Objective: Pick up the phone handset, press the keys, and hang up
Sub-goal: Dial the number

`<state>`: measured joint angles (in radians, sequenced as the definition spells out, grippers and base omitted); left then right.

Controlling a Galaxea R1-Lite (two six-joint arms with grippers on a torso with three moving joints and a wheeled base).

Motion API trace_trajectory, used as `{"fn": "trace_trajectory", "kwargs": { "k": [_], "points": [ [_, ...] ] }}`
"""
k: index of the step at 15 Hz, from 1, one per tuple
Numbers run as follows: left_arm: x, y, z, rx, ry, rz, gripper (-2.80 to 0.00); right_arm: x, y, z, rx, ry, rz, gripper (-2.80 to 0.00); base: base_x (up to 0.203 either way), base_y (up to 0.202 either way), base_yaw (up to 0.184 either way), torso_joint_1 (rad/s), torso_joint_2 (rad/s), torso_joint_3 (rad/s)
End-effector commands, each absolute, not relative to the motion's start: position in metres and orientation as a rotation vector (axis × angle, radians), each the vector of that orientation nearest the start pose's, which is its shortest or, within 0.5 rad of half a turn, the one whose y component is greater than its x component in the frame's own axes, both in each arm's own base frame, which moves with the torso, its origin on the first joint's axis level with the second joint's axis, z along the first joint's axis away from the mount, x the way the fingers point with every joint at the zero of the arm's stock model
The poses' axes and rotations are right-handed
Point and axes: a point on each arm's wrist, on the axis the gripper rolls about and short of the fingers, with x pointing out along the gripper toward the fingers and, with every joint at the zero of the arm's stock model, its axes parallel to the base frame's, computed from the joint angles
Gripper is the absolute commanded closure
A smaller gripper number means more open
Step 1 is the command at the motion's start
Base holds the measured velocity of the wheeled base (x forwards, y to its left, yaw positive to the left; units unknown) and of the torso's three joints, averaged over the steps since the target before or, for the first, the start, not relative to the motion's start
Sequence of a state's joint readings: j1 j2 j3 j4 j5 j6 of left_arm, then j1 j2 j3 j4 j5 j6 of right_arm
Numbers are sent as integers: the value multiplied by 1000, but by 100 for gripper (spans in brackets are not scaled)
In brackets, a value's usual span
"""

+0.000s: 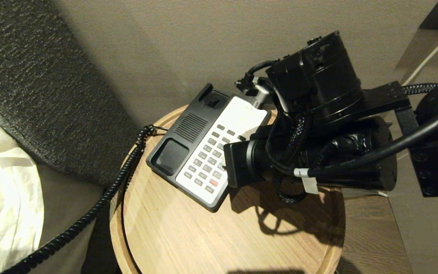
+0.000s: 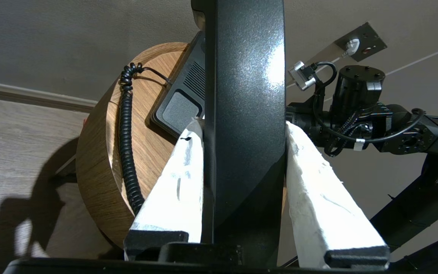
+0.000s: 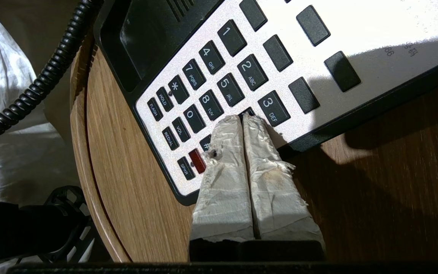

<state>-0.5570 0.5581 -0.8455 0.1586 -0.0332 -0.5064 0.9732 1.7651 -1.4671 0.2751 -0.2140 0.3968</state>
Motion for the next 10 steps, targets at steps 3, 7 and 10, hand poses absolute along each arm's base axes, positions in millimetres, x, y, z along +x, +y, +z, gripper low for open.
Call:
{"fn": "trace_trajectory", "kwargs": {
  "k": [3,7,10],
  "points": [
    [-5,2,293,-526,31,-609,0,191,272,264,53,612,626,0,0,0,0,0,0,0],
    [-5,2,293,-526,34,-608,0,185,272,280,89,577,660,0,0,0,0,0,0,0],
    [-5,2,293,-525,36,-609,0,183,271,279,83,588,662,0,0,0,0,0,0,0]
  ]
}}
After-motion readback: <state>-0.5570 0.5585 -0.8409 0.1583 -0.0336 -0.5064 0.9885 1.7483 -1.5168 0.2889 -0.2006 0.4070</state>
